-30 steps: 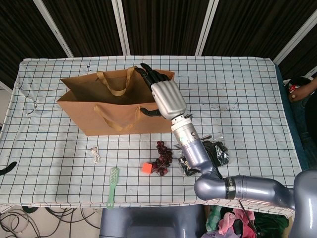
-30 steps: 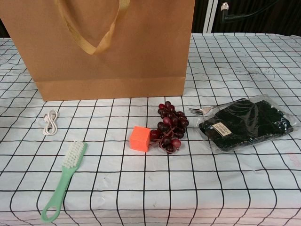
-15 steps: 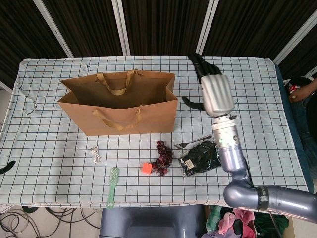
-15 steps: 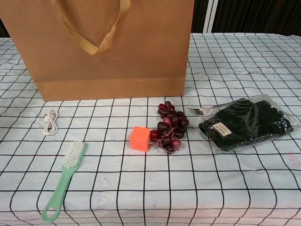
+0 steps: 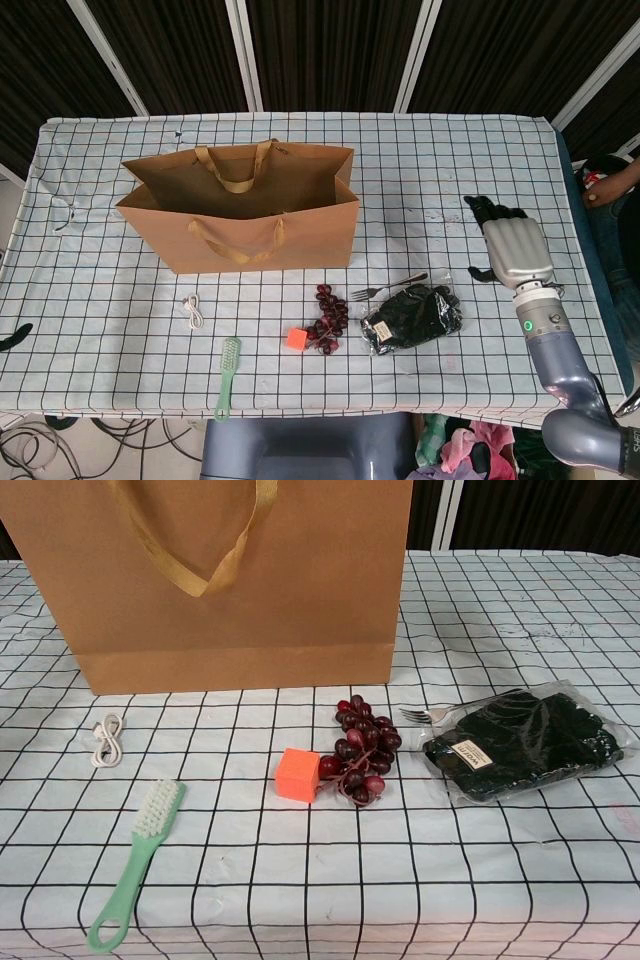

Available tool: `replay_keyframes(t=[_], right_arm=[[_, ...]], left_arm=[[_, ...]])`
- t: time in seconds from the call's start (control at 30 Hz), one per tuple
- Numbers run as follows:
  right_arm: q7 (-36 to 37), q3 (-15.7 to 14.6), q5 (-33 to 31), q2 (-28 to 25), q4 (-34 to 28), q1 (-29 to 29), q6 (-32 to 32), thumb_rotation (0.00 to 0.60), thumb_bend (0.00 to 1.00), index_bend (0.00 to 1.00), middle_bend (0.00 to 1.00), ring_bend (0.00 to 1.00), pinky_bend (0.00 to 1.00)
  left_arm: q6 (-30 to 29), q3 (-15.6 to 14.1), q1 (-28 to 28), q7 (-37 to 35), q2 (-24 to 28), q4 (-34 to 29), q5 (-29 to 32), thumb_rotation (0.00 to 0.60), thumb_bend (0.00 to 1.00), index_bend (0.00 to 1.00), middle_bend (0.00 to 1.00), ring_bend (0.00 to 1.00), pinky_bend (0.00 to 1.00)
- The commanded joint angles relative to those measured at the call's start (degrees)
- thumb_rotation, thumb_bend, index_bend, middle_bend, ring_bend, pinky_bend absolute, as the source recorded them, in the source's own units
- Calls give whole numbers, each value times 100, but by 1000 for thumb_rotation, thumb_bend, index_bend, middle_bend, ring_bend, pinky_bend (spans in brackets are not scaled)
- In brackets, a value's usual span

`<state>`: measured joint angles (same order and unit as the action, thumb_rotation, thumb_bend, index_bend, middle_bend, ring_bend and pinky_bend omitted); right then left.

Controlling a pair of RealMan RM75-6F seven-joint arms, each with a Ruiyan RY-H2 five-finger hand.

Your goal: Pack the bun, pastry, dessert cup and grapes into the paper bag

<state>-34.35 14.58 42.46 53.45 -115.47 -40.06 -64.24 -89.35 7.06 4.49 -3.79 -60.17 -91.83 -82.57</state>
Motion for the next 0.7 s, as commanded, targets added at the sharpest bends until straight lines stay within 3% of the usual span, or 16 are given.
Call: replay_keyframes(t=[0.03,0.2,0.43,0.7], right_arm=[[-1,-335,444,118,-55,57,341,600,127,85,110,198,227],[-20,-687,1435,613,95,33,577,600,128,85,111,196,227],[248,-830,2771,1549,728,-120,616,600,128,86,109,189,227],[52,-916,3244,2231,1339,-557,1112,600,133,86,108,186,227]], left_arm=[[25,-2,10,6,-5,12,6,600,31,133,68,0,50],[42,-5,14,-1,1,14,9,600,30,133,67,0,50],[12,15,-2,-8,5,11,35,600,31,133,67,0,50],[48,10,10,18,5,21,43,600,31,133,67,0,50]])
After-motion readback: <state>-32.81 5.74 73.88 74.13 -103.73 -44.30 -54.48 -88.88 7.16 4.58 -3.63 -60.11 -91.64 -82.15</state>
